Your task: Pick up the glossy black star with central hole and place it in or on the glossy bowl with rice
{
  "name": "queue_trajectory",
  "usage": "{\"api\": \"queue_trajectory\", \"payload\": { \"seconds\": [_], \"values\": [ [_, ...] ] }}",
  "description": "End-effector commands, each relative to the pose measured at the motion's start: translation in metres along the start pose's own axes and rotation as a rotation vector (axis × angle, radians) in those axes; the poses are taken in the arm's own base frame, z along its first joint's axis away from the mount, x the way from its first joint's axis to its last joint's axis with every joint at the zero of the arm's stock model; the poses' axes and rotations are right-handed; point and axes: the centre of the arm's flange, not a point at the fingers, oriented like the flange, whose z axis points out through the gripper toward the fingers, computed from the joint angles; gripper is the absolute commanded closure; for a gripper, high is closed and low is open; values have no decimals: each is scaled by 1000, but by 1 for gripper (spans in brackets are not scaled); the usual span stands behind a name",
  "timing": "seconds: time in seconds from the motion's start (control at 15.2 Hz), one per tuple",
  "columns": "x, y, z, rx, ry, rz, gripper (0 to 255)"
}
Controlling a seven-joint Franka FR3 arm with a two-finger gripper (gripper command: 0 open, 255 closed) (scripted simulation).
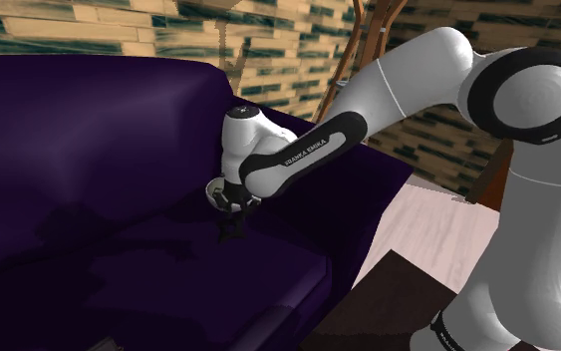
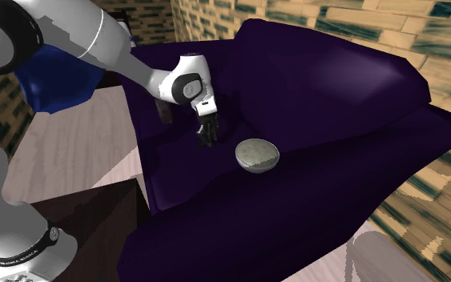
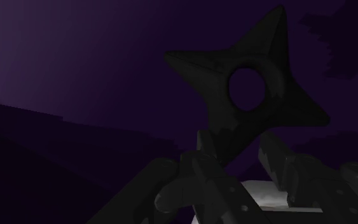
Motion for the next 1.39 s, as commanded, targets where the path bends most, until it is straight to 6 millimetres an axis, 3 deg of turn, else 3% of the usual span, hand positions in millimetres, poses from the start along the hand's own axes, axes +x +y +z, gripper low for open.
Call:
{"api": "queue_trajectory", "payload": {
  "seconds": [0.0,0.86,1.32],
  "values": [
    [2,0,-10,0,0,0,255],
    [11,-3,-75,0,0,0,255],
    [101,-26,-67,0,0,0,255]
  ]
}}
